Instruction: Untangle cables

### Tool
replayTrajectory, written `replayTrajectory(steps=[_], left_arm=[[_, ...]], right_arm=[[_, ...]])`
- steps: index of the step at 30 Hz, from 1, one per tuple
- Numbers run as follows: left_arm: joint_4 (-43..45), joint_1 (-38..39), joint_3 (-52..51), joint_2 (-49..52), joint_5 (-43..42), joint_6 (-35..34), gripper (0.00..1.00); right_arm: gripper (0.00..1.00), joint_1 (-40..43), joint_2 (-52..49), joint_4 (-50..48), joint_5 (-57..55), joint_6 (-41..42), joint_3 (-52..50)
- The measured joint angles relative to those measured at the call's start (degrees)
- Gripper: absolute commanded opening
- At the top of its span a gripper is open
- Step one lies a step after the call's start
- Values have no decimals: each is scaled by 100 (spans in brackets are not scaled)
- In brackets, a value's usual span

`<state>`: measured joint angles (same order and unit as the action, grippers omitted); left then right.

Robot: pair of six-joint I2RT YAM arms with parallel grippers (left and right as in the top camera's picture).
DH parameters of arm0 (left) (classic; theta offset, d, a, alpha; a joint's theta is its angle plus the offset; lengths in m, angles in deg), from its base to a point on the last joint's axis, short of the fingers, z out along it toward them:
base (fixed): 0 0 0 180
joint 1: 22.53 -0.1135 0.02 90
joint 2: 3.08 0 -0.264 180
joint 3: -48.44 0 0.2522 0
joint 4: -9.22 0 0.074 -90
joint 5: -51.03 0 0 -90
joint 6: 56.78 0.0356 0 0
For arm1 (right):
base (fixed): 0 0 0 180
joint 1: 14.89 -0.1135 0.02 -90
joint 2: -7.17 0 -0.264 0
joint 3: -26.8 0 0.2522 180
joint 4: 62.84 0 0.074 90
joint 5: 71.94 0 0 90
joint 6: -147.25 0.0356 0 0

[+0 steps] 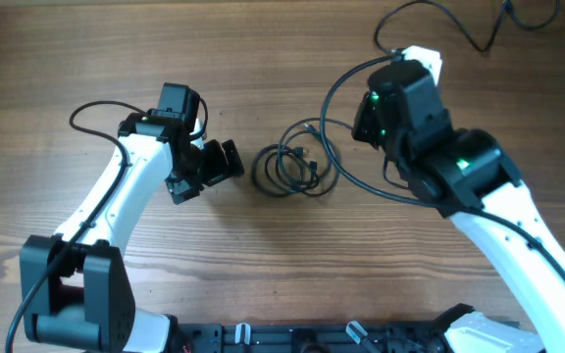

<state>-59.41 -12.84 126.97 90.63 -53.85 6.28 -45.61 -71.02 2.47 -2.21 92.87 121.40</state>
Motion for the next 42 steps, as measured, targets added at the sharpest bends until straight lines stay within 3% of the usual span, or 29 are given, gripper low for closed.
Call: replayTrajectory(steps=[2, 5, 9, 19, 23, 30, 38, 42], left_arm=[[4, 0, 0, 0, 2, 0, 100], [2, 0, 0, 0, 0, 0, 100], [4, 0, 0, 0, 0, 0, 100], [4, 0, 0, 0, 0, 0, 100], [9, 0, 0, 0, 0, 0, 100], [9, 0, 0, 0, 0, 0, 100], [11, 0, 0, 0, 0, 2, 100], [11, 0, 0, 0, 0, 0, 100]], right_arm=[[34, 0, -229, 354, -278, -52, 0], [70, 2, -525, 538, -452, -111, 0], [80, 2, -975, 468, -87, -120, 0], [79, 0, -2566, -1163, 1926, -116, 0], [68, 0, -3353, -1700, 2485, -94, 0], [56, 0, -3685, -2354, 2610, 595, 0], [56, 0, -4057, -2581, 2608, 1134, 0], [49, 0, -4083, -2933, 2608, 1191, 0]])
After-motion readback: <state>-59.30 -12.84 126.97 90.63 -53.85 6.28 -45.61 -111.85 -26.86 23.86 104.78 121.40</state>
